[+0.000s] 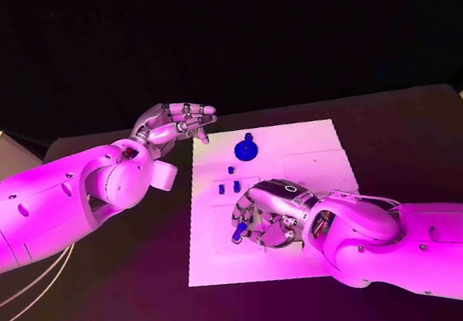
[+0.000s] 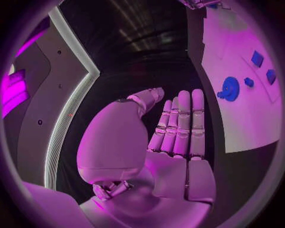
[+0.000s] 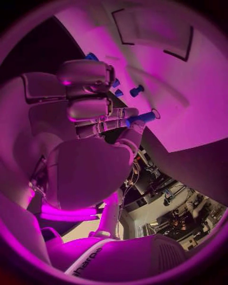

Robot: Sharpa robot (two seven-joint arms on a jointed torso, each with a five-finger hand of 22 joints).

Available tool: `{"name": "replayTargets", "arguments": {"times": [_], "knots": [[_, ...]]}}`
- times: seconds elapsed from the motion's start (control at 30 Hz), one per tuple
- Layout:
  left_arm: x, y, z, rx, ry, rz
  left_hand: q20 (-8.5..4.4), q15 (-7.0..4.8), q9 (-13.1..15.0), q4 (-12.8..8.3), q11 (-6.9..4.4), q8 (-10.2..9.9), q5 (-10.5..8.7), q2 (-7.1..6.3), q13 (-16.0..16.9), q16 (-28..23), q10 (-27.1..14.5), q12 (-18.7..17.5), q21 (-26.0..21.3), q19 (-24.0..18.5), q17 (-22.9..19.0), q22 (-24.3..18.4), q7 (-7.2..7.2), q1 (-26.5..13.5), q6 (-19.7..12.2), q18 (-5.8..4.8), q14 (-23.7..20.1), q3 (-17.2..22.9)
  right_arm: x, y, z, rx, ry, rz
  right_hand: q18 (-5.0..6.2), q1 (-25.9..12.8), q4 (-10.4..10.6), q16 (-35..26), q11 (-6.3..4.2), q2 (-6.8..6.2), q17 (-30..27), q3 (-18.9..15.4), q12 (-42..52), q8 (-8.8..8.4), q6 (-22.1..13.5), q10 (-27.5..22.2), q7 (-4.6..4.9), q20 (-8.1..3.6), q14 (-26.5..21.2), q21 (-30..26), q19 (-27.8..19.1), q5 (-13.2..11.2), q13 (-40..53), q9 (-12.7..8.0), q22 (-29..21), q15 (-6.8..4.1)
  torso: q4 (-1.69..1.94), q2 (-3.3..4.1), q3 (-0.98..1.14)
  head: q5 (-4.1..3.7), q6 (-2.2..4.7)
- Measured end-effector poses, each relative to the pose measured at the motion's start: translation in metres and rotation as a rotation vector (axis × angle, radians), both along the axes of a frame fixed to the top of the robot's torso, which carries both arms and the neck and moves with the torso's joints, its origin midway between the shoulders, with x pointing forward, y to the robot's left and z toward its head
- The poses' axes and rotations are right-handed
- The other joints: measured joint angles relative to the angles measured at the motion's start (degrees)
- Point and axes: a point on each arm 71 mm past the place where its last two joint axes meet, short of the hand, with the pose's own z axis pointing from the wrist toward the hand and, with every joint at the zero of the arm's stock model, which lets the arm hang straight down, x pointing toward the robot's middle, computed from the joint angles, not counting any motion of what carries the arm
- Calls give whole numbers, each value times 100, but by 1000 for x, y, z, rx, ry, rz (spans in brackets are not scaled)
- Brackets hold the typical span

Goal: Assemble the parts on the task board

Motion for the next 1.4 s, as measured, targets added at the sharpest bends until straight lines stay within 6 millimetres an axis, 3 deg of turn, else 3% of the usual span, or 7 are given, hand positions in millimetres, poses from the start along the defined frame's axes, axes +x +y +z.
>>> {"name": "replayTargets", "arguments": {"times": [0.77,0.93,1.3,1.4], "knots": [[0,1,0,0,2,0,0,0,1,0,0,0,0,0,0,0,0,0,0,0,1,1,0,0,0,0,0,0,0,3,-5,-57,-6,18,0,14,-22,-23,17,0,-25,8,-55,13,-18,18,29,0,0,-27,0,-17,7,14,-2,0,-1,-2,1,40,-51],[0,1,0,0,3,1,0,0,-8,0,0,0,0,0,0,0,0,0,0,0,-5,-12,0,0,0,0,0,0,-1,5,-4,-80,-24,23,1,14,-39,-23,17,-1,-42,24,-66,14,-24,18,32,0,0,-27,0,-28,37,142,-2,0,-2,-3,0,41,-55],[0,1,0,0,3,1,-1,0,-8,0,0,0,0,0,0,0,0,-1,0,0,-5,-12,0,0,0,0,0,0,-6,14,-3,-110,-64,53,0,3,-39,-159,25,10,-222,23,-190,-6,-40,28,12,0,0,-209,0,-49,36,143,-3,0,-2,-7,-3,38,-54],[0,1,0,0,3,1,0,0,-8,0,0,0,0,0,0,0,0,-1,0,0,-4,-12,0,0,0,0,0,0,-7,15,-3,-116,-69,59,1,-35,-40,-169,26,45,-238,23,-251,-60,-130,28,53,0,0,-272,0,-49,36,222,-3,0,-2,-7,-3,36,-54]]}}
